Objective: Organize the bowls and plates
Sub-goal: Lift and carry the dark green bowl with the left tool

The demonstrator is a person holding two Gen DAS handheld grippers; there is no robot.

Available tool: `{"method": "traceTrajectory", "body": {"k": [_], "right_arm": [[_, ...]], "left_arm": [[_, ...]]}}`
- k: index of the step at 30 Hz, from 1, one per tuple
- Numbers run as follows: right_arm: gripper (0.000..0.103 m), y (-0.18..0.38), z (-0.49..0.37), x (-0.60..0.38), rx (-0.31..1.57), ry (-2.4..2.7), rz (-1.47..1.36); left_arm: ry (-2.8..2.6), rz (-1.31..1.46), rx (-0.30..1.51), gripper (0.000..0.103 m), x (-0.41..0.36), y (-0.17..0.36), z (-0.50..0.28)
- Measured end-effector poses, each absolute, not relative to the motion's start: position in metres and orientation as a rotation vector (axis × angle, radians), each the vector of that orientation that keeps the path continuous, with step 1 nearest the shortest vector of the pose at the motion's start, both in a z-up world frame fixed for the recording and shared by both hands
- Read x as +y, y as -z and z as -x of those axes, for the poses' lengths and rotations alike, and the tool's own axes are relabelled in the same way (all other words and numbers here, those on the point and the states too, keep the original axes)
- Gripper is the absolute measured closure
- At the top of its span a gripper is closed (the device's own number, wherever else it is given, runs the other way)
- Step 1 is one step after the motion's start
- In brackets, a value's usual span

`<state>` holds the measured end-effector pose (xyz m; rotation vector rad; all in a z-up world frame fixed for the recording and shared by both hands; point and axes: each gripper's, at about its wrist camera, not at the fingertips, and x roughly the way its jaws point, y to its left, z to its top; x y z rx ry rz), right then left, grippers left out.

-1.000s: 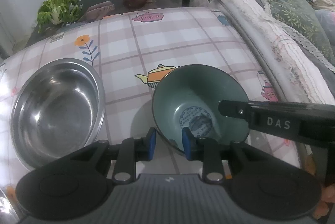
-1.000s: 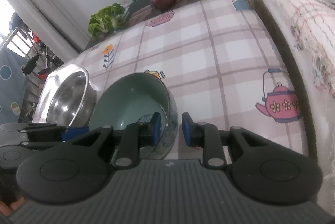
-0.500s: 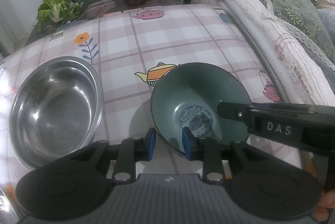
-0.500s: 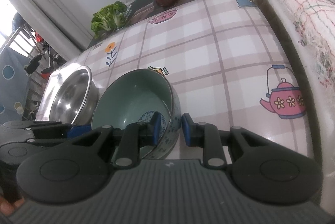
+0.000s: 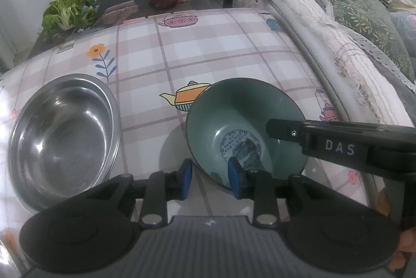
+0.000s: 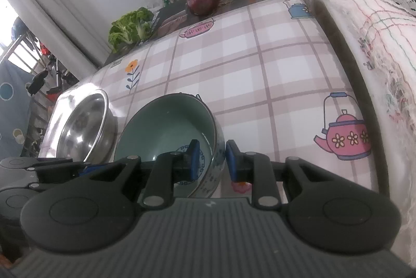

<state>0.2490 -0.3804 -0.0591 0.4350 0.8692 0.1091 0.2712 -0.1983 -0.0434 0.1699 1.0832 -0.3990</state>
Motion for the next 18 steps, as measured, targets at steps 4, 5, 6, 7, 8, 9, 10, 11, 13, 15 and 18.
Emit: {"method": "traceTrajectory", "body": {"k": [4, 5, 6, 7, 8, 9, 10, 11, 13, 15, 18], "right_arm": [[0.081, 0.0596, -0.2487, -0.3807, 0.87, -0.108, -0.439], [0.081, 0.0597, -0.2486, -0.3807, 0.871, -0.108, -0.44], [0.081, 0.0598, -0.2487, -0.3808, 0.871, -0.108, -0.44], [0.081, 0.06, -0.2488, -0.381, 0.872, -0.108, -0.442], [0.081, 0.0603, -0.2488, -0.3811, 0.873, -0.108, -0.443], [0.081, 0.0605, -0.2487, -0.3809, 0.873, -0.108, -0.443], [0.081, 0.0606, -0.2488, -0.3812, 0.874, -0.108, -0.442], [0.081, 0.0609, -0.2489, -0.3809, 0.874, -0.107, -0.442], [0.081, 0.0609, -0.249, -0.3809, 0.874, -0.108, -0.442], [0.081, 0.061, -0.249, -0.3809, 0.874, -0.107, -0.443], [0.081, 0.0609, -0.2492, -0.3808, 0.874, -0.108, -0.442]], "left_arm": [[0.398, -0.172, 1.084, 0.072, -0.1981, 0.0439, -0.2715], [0.398, -0.172, 1.085, 0.072, -0.1983, 0.044, -0.2721], [0.398, -0.172, 1.086, 0.072, -0.1985, 0.0442, -0.2727], [0.398, -0.172, 1.088, 0.072, -0.1983, 0.0445, -0.2732], [0.397, -0.172, 1.089, 0.072, -0.1991, 0.045, -0.2738], [0.397, -0.173, 1.089, 0.072, -0.1997, 0.0458, -0.2744], [0.397, -0.173, 1.09, 0.072, -0.1998, 0.0462, -0.2748], [0.396, -0.173, 1.091, 0.072, -0.2003, 0.0469, -0.2754], [0.396, -0.174, 1.092, 0.072, -0.2005, 0.048, -0.2758], [0.396, -0.175, 1.093, 0.072, -0.2006, 0.0488, -0.2763], [0.396, -0.174, 1.092, 0.072, -0.2004, 0.0484, -0.276]]}}
